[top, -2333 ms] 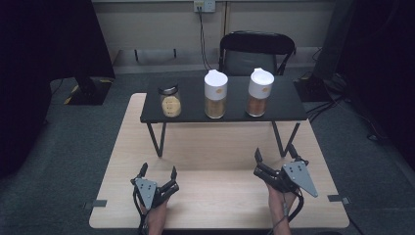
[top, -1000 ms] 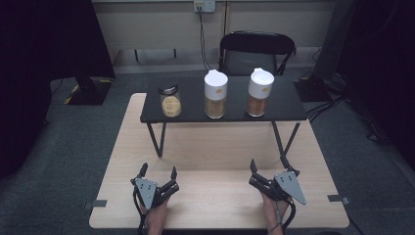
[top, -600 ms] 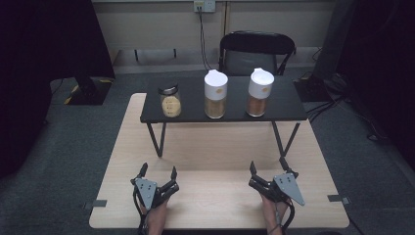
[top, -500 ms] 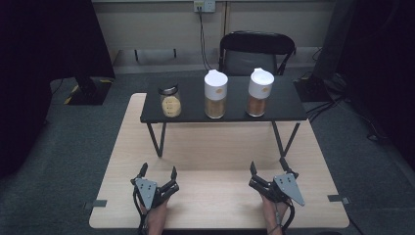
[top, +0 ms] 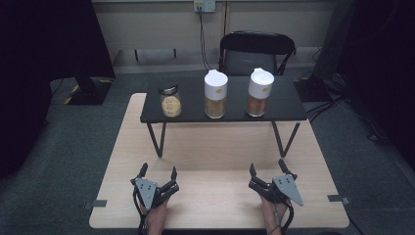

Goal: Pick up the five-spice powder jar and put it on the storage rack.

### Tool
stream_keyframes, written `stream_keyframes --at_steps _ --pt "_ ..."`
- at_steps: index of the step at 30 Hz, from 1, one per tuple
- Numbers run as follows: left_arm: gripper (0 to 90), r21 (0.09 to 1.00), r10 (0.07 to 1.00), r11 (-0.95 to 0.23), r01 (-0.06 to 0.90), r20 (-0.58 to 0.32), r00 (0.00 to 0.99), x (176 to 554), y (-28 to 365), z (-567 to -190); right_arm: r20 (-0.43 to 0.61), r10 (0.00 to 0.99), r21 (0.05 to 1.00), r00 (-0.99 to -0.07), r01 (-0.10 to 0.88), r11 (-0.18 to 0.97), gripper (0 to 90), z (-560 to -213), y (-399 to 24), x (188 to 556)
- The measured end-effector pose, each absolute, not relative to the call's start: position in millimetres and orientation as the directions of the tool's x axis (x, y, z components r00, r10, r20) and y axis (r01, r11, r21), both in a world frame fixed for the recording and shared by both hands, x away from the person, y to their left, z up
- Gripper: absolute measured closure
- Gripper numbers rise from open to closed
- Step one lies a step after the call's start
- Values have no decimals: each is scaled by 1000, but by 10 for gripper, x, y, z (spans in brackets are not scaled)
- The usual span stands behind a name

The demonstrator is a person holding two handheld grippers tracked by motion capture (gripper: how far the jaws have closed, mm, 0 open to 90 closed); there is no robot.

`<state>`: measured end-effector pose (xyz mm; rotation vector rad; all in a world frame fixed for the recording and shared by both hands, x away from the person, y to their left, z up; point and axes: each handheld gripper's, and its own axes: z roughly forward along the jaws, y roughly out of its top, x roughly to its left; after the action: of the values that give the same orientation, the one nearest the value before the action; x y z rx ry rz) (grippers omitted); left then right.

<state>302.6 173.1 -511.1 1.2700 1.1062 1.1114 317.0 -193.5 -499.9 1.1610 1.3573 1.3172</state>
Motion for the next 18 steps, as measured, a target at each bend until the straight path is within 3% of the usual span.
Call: stream_keyframes --at_steps 18 --pt "35 1000 991 -2 -2 2 136 3026 1730 -5112 7 984 997 -179 81 8 12 -5062 -1926 3216"
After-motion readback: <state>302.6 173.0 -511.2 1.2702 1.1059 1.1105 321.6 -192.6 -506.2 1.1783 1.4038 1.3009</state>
